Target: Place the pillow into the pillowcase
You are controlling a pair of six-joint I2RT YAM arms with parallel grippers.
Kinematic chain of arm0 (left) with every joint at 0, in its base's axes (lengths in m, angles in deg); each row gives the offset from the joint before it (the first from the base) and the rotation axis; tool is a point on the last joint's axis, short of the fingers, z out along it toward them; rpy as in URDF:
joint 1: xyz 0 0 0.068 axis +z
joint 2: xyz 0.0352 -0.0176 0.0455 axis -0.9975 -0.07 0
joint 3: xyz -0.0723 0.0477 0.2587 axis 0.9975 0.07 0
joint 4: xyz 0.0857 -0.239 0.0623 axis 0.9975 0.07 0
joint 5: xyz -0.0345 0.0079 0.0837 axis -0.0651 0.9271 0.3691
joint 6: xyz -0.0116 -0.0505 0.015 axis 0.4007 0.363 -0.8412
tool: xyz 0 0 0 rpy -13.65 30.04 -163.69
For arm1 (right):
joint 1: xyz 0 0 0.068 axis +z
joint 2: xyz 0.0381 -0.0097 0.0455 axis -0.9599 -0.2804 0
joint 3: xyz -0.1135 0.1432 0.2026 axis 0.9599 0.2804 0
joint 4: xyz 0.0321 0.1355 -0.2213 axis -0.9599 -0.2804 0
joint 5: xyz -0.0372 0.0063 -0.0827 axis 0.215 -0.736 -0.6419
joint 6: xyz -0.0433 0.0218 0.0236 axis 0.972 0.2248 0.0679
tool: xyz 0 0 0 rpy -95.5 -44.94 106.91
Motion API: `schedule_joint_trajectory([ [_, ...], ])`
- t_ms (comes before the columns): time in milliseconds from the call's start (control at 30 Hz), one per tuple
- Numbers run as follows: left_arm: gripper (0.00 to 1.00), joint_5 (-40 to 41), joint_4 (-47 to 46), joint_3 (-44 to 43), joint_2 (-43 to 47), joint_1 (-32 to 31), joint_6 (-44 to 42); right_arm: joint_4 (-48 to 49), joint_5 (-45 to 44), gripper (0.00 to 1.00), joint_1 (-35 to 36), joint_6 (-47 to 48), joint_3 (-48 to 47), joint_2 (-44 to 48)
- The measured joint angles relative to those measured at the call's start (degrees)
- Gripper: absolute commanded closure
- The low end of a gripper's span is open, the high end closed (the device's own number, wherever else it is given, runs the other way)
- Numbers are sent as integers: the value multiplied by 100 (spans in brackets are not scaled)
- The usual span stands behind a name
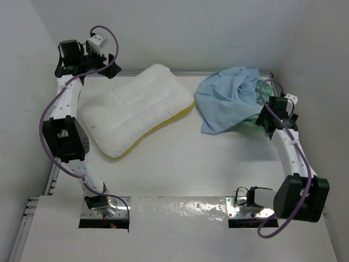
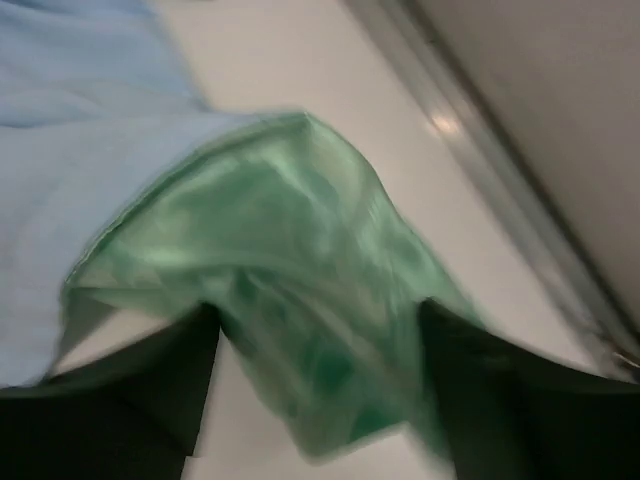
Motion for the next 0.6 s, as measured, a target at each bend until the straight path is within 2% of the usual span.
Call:
schedule_joint_trajectory([
  [33, 6, -48, 0, 0, 0, -11, 37, -212, -302, 1, -210, 2, -116, -17],
  [100, 6, -149, 0, 2, 0, -26, 118, -699, -828, 1, -415, 76, -466, -313],
  [200, 6, -247, -2, 31, 0, -72, 160, -909, -1233, 3, -225, 308, -903, -669],
  [233, 6, -262, -2, 44, 0, -83, 170, -785, -1246, 14, -57, 496, -981, -684],
  [267, 6, -269, -2, 66, 0, -96, 177, -584, -1193, 42, 155, 697, -1049, -686],
  [300, 6, -282, -2, 79, 0, -105, 184, -356, -1047, 95, 411, 942, -1132, -713],
  [333, 6, -282, 0, 96, 0, -109, 195, -181, -811, 99, 629, 1049, -1255, -804],
  [367, 7, -280, 17, 111, 0, -114, 203, -94, -442, 90, 828, 1095, -1543, -1069],
  [400, 7, -269, 33, 120, 0, -120, 214, -2, -92, 29, 955, 1043, -1904, -1349],
  [467, 7, -208, 85, 151, 0, -120, 214, 127, 568, 1, 1084, 931, -3051, -2507],
  [600, 7, -28, 212, 317, 46, -120, 166, 17, 1215, 1, 1259, 741, -5060, -4937],
])
